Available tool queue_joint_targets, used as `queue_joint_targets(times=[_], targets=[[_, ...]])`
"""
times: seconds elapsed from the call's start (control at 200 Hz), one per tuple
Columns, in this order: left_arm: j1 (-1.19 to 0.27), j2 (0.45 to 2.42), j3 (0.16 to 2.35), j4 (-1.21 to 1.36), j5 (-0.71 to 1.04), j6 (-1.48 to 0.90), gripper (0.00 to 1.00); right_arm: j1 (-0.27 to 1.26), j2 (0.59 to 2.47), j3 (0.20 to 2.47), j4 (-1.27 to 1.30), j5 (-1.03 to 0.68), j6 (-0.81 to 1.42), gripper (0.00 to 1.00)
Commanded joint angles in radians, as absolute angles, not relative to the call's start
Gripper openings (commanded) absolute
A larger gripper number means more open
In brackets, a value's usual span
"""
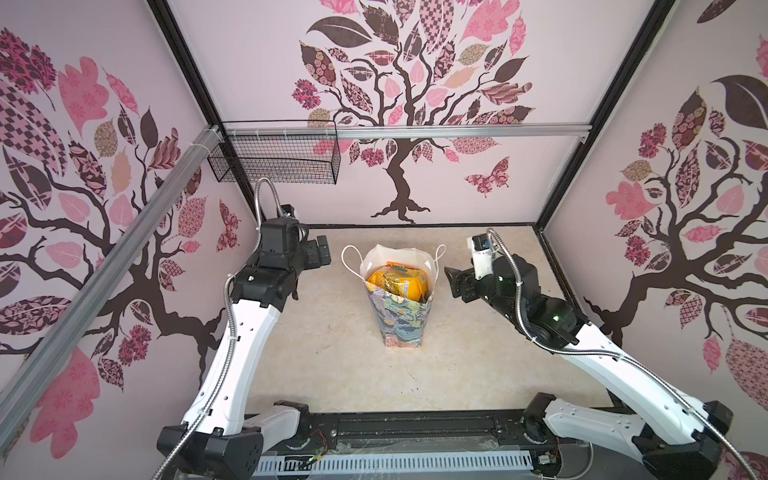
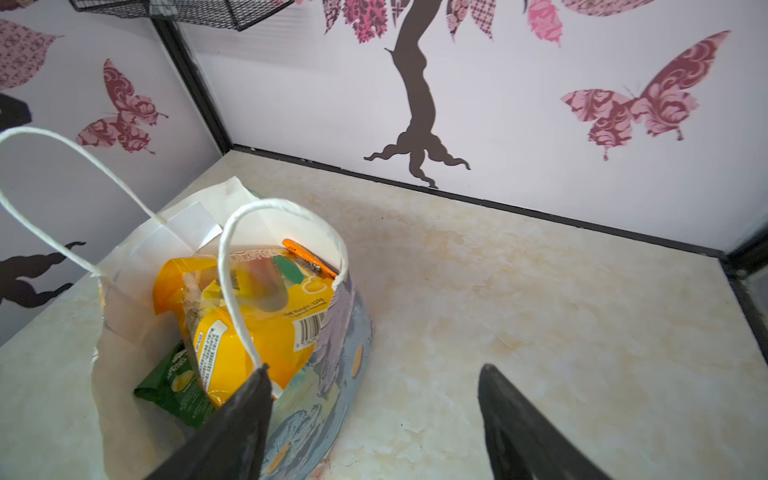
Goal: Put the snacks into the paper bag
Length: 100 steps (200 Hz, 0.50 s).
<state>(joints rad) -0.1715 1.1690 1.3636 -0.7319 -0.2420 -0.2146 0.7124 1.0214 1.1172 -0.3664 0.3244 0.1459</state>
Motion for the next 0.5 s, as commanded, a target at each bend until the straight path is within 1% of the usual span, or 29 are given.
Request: queue_joint_targets(times=[0.0,0.06,0.095,0.125,0.235,0.315,0.36,0.415,0.445,0.495], targets=[[-0.167,1.072,1.179,-0.526,-0.432,-0.236,0.98,0.709,0.887,1.078,-0.407,0.568,0.242,0.87],[-0.164,1.009,1.055,-0.42,-0.503,-0.216,0.98,0.709,0.823,0.99,-0.373,0.722,0.265,0.94],[-0.163,0.976,0.974,-0.345,-0.545,-0.202,0.98,0.708,0.801,0.941,-0.34,0.797,0.262,0.95],[-0.161,0.951,0.909,-0.288,-0.575,-0.187,0.98,0.706,0.787,0.899,-0.303,0.856,0.246,0.99],[-0.154,0.915,0.685,-0.062,-0.642,-0.147,0.98,0.682,0.782,0.753,-0.076,0.973,0.142,1.0],[-0.14,0.942,0.553,0.077,-0.672,-0.158,0.98,0.627,0.803,0.647,0.071,0.976,0.097,1.0],[-0.112,0.978,0.496,0.168,-0.653,-0.168,0.98,0.547,0.824,0.585,0.131,0.941,0.107,0.99],[-0.055,1.042,0.453,0.251,-0.592,-0.2,0.98,0.416,0.854,0.516,0.179,0.85,0.173,1.0],[-0.02,1.08,0.436,0.283,-0.56,-0.224,0.98,0.336,0.873,0.473,0.22,0.768,0.213,1.0],[0.024,1.144,0.413,0.342,-0.528,-0.26,0.98,0.219,0.907,0.39,0.335,0.661,0.263,1.0]])
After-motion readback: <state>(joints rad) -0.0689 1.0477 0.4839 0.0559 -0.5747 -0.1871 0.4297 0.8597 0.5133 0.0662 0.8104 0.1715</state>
